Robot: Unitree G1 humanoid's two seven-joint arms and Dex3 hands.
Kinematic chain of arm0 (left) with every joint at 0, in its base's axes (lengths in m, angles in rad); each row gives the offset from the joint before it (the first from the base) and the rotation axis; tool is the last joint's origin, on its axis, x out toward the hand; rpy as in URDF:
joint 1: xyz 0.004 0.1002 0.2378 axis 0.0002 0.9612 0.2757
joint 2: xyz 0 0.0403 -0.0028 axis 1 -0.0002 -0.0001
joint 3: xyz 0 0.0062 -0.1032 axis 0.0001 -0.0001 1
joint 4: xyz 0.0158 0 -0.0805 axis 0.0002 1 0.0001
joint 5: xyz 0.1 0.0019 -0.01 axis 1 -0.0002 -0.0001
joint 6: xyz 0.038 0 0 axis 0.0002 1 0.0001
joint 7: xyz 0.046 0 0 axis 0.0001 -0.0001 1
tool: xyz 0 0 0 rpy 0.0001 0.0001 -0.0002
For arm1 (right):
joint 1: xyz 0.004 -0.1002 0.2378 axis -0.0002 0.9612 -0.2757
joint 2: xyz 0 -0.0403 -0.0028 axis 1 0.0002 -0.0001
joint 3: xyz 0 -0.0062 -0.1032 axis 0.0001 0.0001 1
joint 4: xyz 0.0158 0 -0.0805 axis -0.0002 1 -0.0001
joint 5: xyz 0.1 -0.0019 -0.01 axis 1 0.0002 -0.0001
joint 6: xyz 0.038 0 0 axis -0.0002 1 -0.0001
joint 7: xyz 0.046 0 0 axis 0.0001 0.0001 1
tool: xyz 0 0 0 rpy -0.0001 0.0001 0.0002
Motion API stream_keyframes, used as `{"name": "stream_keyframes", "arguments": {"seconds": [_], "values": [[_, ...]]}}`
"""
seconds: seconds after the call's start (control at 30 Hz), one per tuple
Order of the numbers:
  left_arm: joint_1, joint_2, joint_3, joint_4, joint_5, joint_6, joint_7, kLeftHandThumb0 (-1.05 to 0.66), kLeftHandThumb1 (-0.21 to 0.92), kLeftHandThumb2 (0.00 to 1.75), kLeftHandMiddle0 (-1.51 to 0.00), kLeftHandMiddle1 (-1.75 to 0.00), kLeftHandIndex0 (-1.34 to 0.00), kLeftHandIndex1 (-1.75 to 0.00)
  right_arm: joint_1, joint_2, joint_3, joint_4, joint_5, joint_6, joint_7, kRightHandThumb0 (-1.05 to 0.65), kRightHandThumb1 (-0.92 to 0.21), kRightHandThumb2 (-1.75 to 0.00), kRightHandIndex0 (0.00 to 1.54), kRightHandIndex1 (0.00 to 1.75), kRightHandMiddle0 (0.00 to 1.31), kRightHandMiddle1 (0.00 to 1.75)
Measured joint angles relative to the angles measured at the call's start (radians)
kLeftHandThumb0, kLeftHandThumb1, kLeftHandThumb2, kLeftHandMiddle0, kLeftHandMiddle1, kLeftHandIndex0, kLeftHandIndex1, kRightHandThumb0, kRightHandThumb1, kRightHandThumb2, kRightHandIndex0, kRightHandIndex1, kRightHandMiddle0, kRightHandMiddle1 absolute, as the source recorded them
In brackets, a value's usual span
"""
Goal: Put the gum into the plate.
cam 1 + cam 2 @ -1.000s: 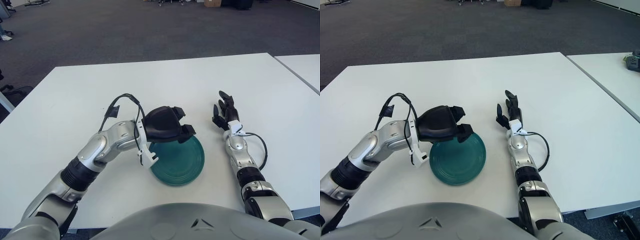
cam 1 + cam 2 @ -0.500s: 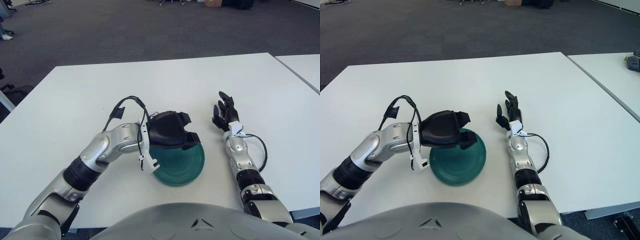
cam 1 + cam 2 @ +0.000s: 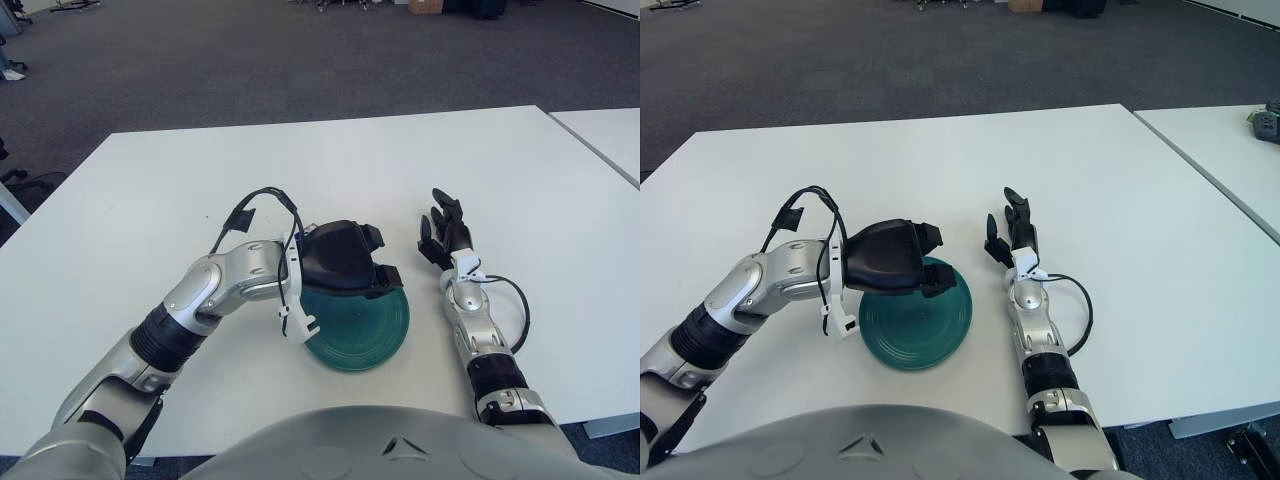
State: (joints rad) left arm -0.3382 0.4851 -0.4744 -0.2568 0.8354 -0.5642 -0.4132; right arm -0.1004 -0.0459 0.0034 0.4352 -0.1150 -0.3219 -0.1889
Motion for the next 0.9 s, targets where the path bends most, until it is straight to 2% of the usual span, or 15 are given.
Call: {"name": "stream_keyframes", "arguments": {"seconds": [0.07, 0.1, 0.13, 0.2, 0.23, 0.3, 0.43, 0.53, 0.57, 0.6, 0.63, 0.77, 0.9], "values": [[0.000, 0.002, 0.029, 0.020, 0.008, 0.004, 0.042, -0.01, 0.51, 0.98, -0.55, -1.64, -0.41, -1.50, 0.009, 0.001, 0.001, -0.008, 0.004, -0.006, 0.007, -0.64, -0.92, -0.73, 0.26, 0.02, 0.00, 0.47], [0.001, 0.002, 0.043, 0.027, 0.010, 0.008, 0.061, -0.01, 0.53, 0.96, -0.54, -1.65, -0.39, -1.51, 0.011, 0.001, 0.001, -0.008, 0.007, -0.011, 0.010, -0.64, -0.92, -0.73, 0.26, 0.02, 0.00, 0.47], [0.001, 0.000, 0.058, 0.033, 0.011, 0.016, 0.085, -0.01, 0.62, 0.85, -0.47, -1.67, -0.33, -1.52, 0.013, 0.002, 0.001, -0.007, 0.009, -0.018, 0.014, -0.64, -0.92, -0.72, 0.26, 0.02, 0.00, 0.46], [0.004, -0.002, 0.084, 0.041, 0.010, 0.030, 0.117, -0.18, 0.77, 0.67, -0.35, -1.64, -0.28, -1.61, 0.012, 0.002, 0.000, 0.007, 0.013, -0.036, 0.023, -0.65, -0.92, -0.71, 0.26, 0.01, 0.00, 0.45], [0.005, -0.002, 0.094, 0.045, 0.008, 0.037, 0.128, -0.39, 0.82, 0.59, -0.27, -1.55, -0.21, -1.55, 0.011, 0.002, -0.002, 0.016, 0.017, -0.043, 0.026, -0.64, -0.92, -0.70, 0.25, 0.01, 0.00, 0.44], [0.008, -0.002, 0.116, 0.060, -0.001, 0.048, 0.148, -0.58, 0.87, 0.53, -0.20, -1.44, -0.13, -1.49, 0.006, 0.002, -0.004, 0.023, 0.023, -0.053, 0.037, -0.64, -0.92, -0.70, 0.25, 0.01, 0.00, 0.43], [0.015, 0.007, 0.154, 0.094, -0.014, 0.062, 0.172, -0.78, 0.91, 0.50, -0.12, -1.28, -0.04, -1.42, 0.004, 0.002, -0.005, 0.026, 0.023, -0.051, 0.043, -0.64, -0.92, -0.70, 0.24, 0.00, 0.00, 0.42], [0.016, 0.032, 0.187, 0.119, -0.041, 0.063, 0.177, -0.89, 0.92, 0.47, -0.08, -1.07, -0.01, -1.29, 0.006, 0.002, -0.004, 0.016, 0.017, -0.036, 0.040, -0.63, -0.92, -0.71, 0.23, 0.00, 0.00, 0.40], [0.016, 0.042, 0.201, 0.128, -0.051, 0.064, 0.176, -0.93, 0.92, 0.41, -0.07, -0.93, -0.01, -1.15, 0.009, 0.001, -0.003, 0.007, 0.014, -0.026, 0.040, -0.63, -0.92, -0.71, 0.23, 0.00, 0.00, 0.40], [0.015, 0.054, 0.215, 0.135, -0.064, 0.068, 0.172, -0.94, 0.92, 0.39, -0.07, -0.86, -0.01, -1.09, 0.013, 0.000, -0.002, -0.002, 0.009, -0.015, 0.039, -0.63, -0.92, -0.71, 0.23, 0.00, 0.00, 0.39], [0.015, 0.067, 0.231, 0.142, -0.079, 0.076, 0.167, -0.97, 0.92, 0.34, -0.09, -0.66, 0.00, -0.96, 0.015, -0.001, 0.000, -0.010, 0.005, -0.005, 0.039, -0.62, -0.92, -0.71, 0.22, 0.00, 0.00, 0.39], [0.003, 0.109, 0.272, 0.170, -0.107, 0.108, 0.145, -1.02, 0.92, 0.23, -0.15, -0.21, 0.00, -0.71, 0.027, -0.005, 0.007, -0.050, -0.016, 0.045, 0.037, -0.63, -0.92, -0.73, 0.20, 0.00, 0.00, 0.38], [-0.001, 0.145, 0.288, 0.198, -0.119, 0.131, 0.125, -1.04, 0.92, 0.24, -0.13, -0.08, 0.00, -0.61, 0.039, -0.004, 0.012, -0.083, -0.024, 0.087, 0.036, -0.63, -0.92, -0.74, 0.19, 0.00, 0.00, 0.38]]}}
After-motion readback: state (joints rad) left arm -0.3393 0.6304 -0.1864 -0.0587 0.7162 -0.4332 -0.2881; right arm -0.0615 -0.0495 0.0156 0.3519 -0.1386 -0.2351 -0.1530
